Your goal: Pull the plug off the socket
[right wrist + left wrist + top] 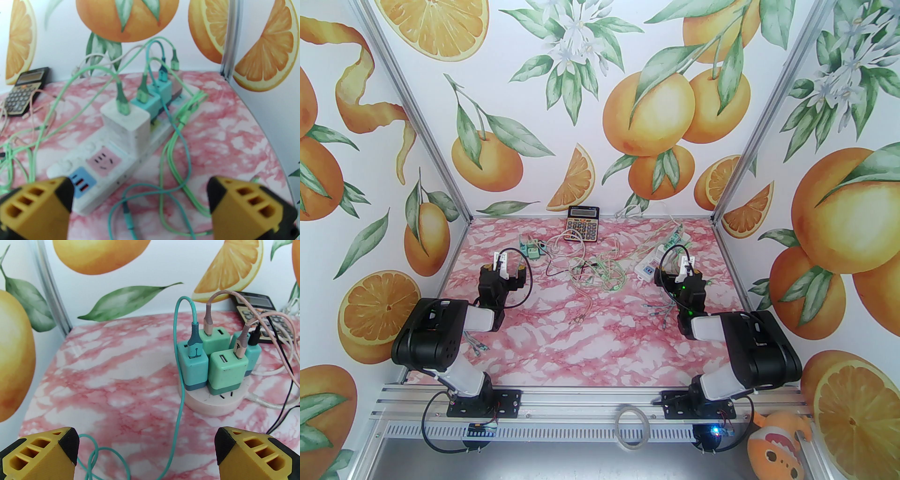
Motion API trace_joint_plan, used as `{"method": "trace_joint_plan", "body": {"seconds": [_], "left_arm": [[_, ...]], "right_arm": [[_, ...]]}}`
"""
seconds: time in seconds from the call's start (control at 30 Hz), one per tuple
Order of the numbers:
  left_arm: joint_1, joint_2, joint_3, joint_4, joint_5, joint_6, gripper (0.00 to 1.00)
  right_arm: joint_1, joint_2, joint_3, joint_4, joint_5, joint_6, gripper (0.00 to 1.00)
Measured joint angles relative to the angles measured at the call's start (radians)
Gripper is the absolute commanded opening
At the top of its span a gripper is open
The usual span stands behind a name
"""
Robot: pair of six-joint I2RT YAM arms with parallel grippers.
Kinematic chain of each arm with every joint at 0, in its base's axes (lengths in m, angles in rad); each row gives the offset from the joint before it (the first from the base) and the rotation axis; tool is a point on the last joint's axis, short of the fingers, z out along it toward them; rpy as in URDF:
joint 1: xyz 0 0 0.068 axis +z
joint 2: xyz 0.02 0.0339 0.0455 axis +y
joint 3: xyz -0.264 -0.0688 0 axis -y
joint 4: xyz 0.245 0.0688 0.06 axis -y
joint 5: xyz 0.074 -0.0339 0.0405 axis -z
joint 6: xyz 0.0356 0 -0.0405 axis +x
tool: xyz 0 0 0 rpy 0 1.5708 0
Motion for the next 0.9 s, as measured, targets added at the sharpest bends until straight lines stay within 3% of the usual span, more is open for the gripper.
{"method": "trace_joint_plan", "body": {"seconds": [0.9], "left_arm": [[0.0, 0.0, 0.0, 0.0, 0.0, 0.0, 1.0]], "right_arm": [[-0.003, 0.0, 0.0, 0.0, -0.026, 0.0, 1.0]]}}
